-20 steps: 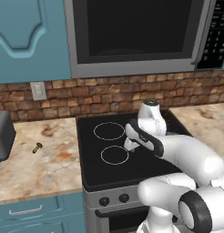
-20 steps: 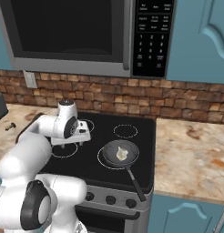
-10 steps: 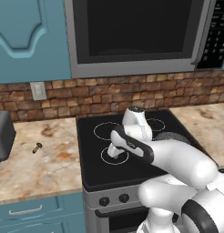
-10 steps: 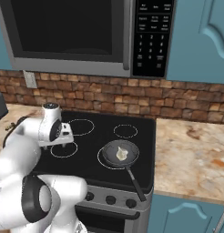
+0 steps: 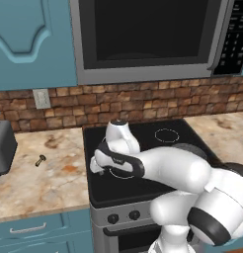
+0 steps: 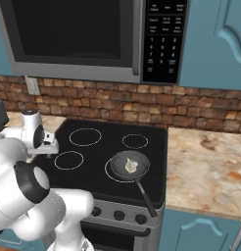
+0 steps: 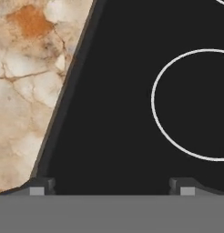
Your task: Put the garlic and mushroom in the pan. Then turn on the front right burner and set the heat to medium.
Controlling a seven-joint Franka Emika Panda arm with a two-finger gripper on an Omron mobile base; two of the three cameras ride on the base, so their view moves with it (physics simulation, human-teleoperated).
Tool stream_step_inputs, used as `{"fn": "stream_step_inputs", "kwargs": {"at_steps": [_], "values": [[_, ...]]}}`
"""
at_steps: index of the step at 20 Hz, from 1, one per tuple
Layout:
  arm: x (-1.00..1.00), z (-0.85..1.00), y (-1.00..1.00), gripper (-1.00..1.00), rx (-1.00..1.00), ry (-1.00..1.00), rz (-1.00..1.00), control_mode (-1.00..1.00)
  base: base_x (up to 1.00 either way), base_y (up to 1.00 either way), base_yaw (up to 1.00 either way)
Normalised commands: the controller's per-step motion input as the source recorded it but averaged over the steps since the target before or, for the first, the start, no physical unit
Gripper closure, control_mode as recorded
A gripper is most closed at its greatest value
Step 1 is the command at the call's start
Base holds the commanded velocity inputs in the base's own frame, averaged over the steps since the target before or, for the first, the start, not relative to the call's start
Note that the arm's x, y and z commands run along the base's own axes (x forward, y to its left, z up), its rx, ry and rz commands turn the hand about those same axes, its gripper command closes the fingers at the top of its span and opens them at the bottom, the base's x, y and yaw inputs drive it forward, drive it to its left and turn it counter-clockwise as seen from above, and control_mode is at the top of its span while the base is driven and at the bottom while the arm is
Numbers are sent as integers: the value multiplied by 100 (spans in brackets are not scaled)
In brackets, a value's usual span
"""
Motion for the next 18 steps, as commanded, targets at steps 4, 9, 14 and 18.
{"fn": "stream_step_inputs", "kwargs": {"at_steps": [4, 9, 14, 18], "values": [[23, 4, 50, -100, -3, 2, -23, -100, 0, 0, 0], [13, 26, 36, -100, 1, -2, -15, -100, 0, 0, 0], [2, 33, 29, -100, 6, -10, -3, -100, 0, 0, 0], [34, 0, 33, -100, 8, -16, 0, -100, 0, 0, 0]]}}
